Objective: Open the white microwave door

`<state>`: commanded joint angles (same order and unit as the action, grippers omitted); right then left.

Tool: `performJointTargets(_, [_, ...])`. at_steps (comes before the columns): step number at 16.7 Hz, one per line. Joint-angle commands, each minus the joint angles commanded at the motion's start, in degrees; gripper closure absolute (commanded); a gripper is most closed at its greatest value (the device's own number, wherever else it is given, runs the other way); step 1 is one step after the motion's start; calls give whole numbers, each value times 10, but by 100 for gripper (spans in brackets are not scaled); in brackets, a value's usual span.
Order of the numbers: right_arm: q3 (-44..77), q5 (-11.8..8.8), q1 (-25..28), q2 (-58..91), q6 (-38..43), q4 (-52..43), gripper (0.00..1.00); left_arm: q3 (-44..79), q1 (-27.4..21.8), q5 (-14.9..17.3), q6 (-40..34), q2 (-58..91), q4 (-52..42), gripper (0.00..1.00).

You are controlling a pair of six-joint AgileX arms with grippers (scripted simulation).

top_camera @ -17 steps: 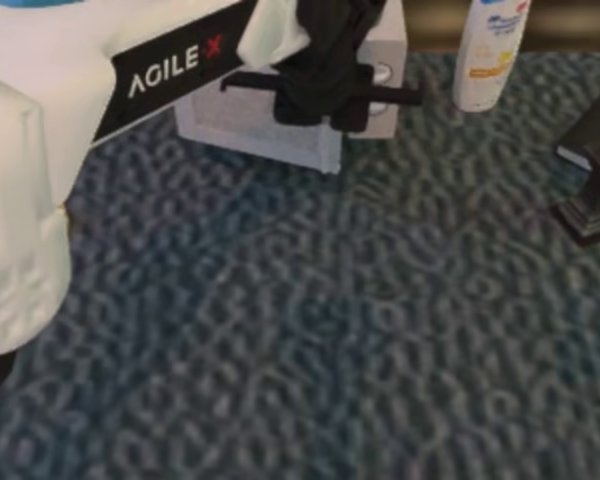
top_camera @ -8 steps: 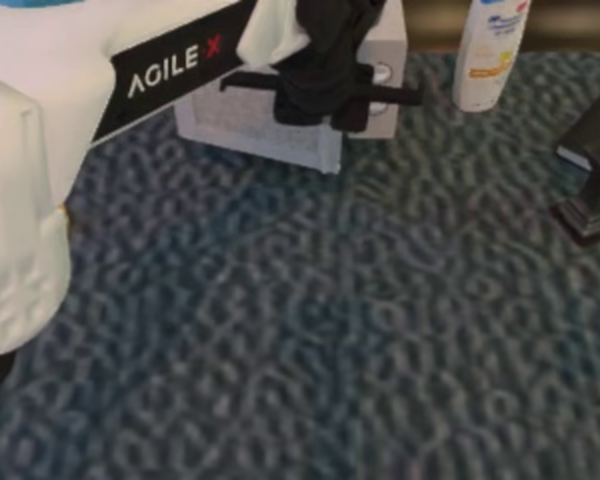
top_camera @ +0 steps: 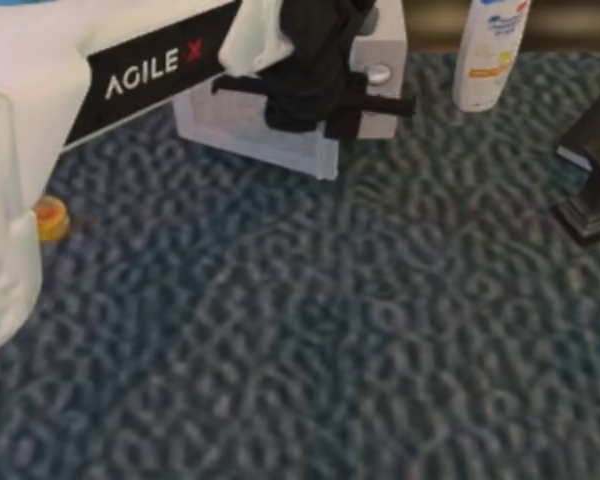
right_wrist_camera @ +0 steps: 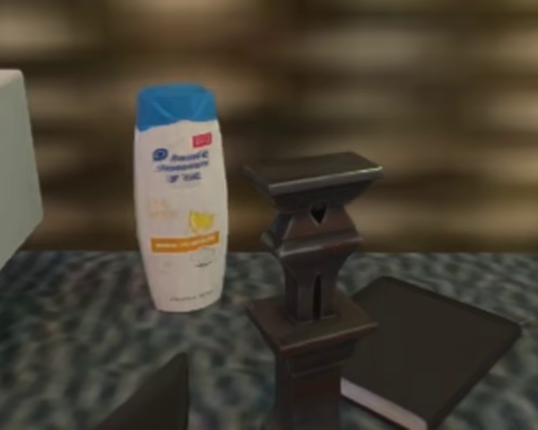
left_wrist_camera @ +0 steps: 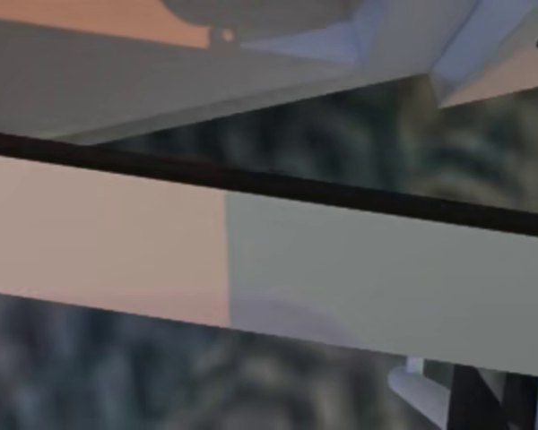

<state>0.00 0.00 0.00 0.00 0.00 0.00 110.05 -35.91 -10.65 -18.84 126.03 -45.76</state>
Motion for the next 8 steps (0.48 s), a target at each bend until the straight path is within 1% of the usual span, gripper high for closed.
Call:
performJointTargets(3, [0,0,0,0,0,0,0,-38,4,14,27,-25,21,100])
performJointTargets(8, [0,0,0,0,0,0,0,-41,4,15,29,-27,23,100])
